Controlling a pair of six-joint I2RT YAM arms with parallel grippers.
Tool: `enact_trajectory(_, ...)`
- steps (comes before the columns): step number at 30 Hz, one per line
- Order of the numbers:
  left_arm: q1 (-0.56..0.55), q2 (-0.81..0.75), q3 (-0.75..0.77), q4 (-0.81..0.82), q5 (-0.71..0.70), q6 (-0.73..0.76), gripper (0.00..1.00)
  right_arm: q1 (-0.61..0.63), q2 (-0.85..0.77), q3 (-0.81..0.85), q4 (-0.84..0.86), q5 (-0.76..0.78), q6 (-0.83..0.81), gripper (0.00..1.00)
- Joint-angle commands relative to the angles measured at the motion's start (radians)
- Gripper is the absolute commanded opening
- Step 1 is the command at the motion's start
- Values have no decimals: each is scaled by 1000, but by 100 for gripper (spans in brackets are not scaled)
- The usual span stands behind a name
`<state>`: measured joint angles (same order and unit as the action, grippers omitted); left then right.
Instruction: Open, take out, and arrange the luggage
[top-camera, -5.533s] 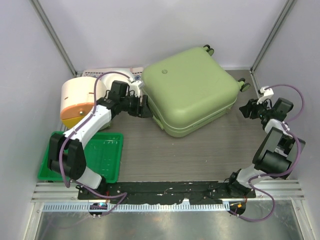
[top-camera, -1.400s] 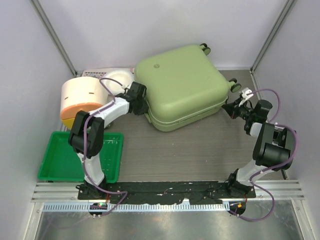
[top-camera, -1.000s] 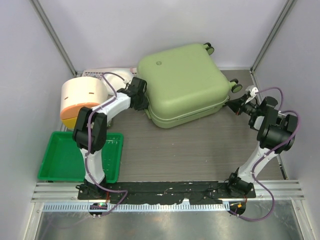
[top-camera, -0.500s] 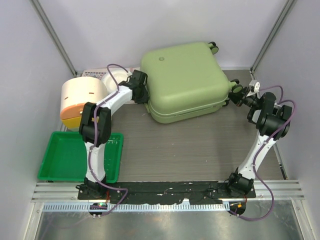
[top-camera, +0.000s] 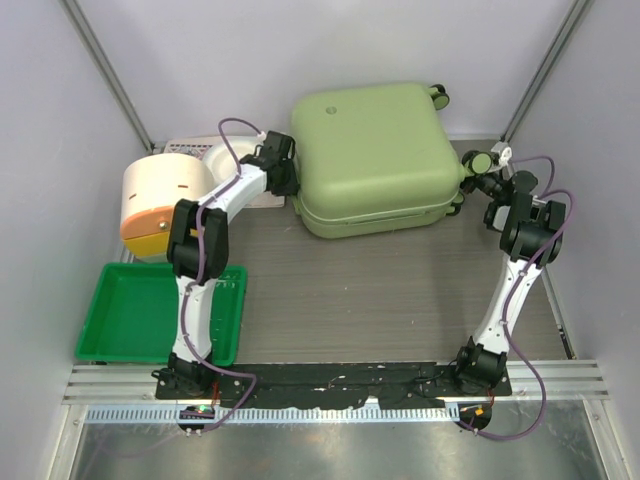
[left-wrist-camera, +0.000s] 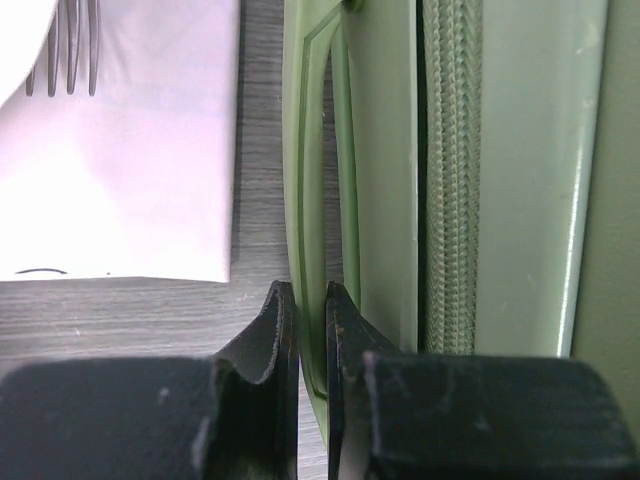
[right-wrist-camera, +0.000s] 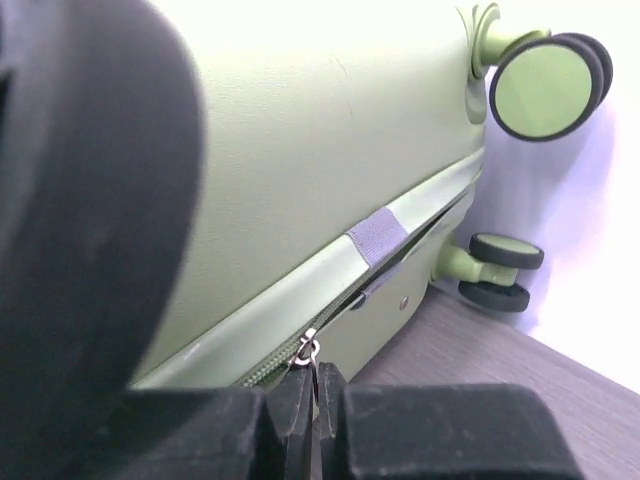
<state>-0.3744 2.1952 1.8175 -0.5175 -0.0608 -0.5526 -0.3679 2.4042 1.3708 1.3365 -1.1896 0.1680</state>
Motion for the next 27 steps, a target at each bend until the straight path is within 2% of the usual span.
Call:
enact_trajectory(1, -6, 44, 25, 120, -54, 201, 0, -55, -10, 115, -138, 191, 56, 14)
enact_trajectory(2, -8, 44, 38, 123, -36, 218, 0, -69, -7, 161, -319, 148, 111, 20)
enact_trajectory(3, -9, 44, 48, 126, -25, 227, 0, -75, 4, 256, -423, 128, 125, 34)
enact_trajectory(4, -9, 44, 55, 126, -10, 238, 7, -78, 1, 287, -519, 121, 119, 44)
enact_trajectory(5, -9, 35, 62, 129, 5, 246, 15, -85, -10, 306, -689, 131, 57, 51)
enact_trajectory(6, -9, 25, 60, 132, 27, 252, 23, -85, -26, 307, -754, 137, 13, 52)
enact_trajectory(7, -9, 12, 52, 148, 41, 253, 35, -86, -63, 304, -877, 154, -28, 53)
enact_trajectory(9, -6, -35, 22, 166, 58, 252, 45, -86, -82, 327, -983, 200, -93, 54)
enact_trajectory(10, -4, -52, 13, 183, 87, 247, 54, -86, -80, 347, -1049, 218, -114, 54)
enact_trajectory(11, -4, -72, -9, 189, 96, 244, 59, -86, -79, 367, -1170, 241, -134, 54)
enact_trajectory(13, -4, -130, -33, 207, 117, 226, 66, -85, -82, 381, -1241, 292, -162, 54)
enact_trajectory(18, -1, -248, -115, 235, 144, 224, 77, -40, -51, 437, -1379, 379, -226, 53)
enact_trajectory(19, 0, -264, -145, 240, 148, 224, 83, -34, -37, 464, -1464, 392, -254, 51)
enact_trajectory(20, 2, -282, -161, 240, 150, 218, 85, -25, -10, 500, -1512, 412, -260, 51)
enact_trajectory(23, 14, -342, -219, 240, 164, 168, 86, -14, 73, 652, -1712, 420, -245, 50)
enact_trajectory(24, 17, -356, -234, 232, 164, 149, 86, -9, 99, 750, -1837, 426, -252, 49)
enact_trajectory(27, 20, -406, -293, 231, 180, 111, 86, 17, 176, 898, -2035, 461, -329, 47)
